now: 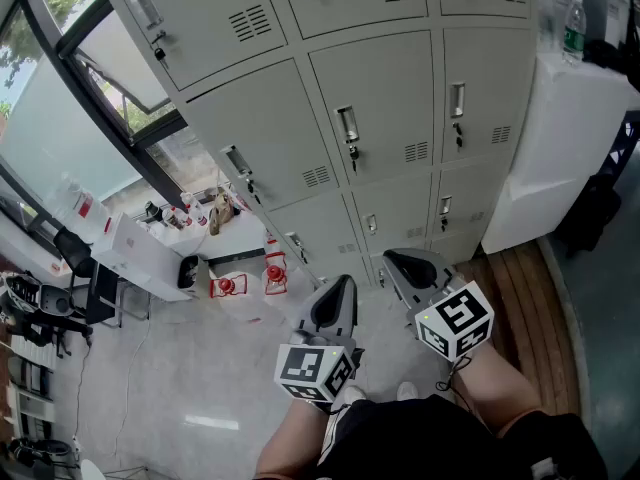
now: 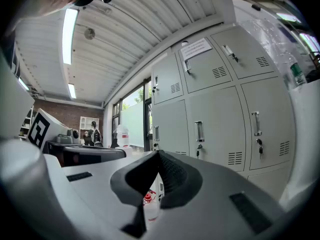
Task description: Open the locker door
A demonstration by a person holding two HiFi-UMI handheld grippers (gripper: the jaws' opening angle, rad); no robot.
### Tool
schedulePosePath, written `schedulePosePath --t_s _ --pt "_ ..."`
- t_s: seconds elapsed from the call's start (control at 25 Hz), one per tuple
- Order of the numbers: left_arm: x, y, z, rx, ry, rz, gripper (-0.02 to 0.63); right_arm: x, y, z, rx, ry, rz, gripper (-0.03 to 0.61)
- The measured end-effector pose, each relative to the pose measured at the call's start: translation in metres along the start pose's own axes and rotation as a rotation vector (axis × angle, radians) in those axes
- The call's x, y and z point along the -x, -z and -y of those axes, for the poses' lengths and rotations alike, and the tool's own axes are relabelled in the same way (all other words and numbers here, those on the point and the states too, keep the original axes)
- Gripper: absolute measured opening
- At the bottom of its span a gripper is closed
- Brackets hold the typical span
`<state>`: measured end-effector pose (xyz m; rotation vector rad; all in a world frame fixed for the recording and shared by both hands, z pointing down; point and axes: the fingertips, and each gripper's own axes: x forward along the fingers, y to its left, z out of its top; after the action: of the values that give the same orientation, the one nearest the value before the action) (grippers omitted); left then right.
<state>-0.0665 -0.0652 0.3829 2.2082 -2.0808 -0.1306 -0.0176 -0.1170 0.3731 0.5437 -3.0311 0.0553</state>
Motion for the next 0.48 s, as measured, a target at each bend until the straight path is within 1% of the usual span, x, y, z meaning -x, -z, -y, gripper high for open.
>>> schedulePosePath --t_s 0.48 --pt "0.0016 -0.0002 0.0045 0.0 -0.005 0.001 0.017 0.0042 -0.0008 -0.003 -0.016 -0.024 0.012 0.054"
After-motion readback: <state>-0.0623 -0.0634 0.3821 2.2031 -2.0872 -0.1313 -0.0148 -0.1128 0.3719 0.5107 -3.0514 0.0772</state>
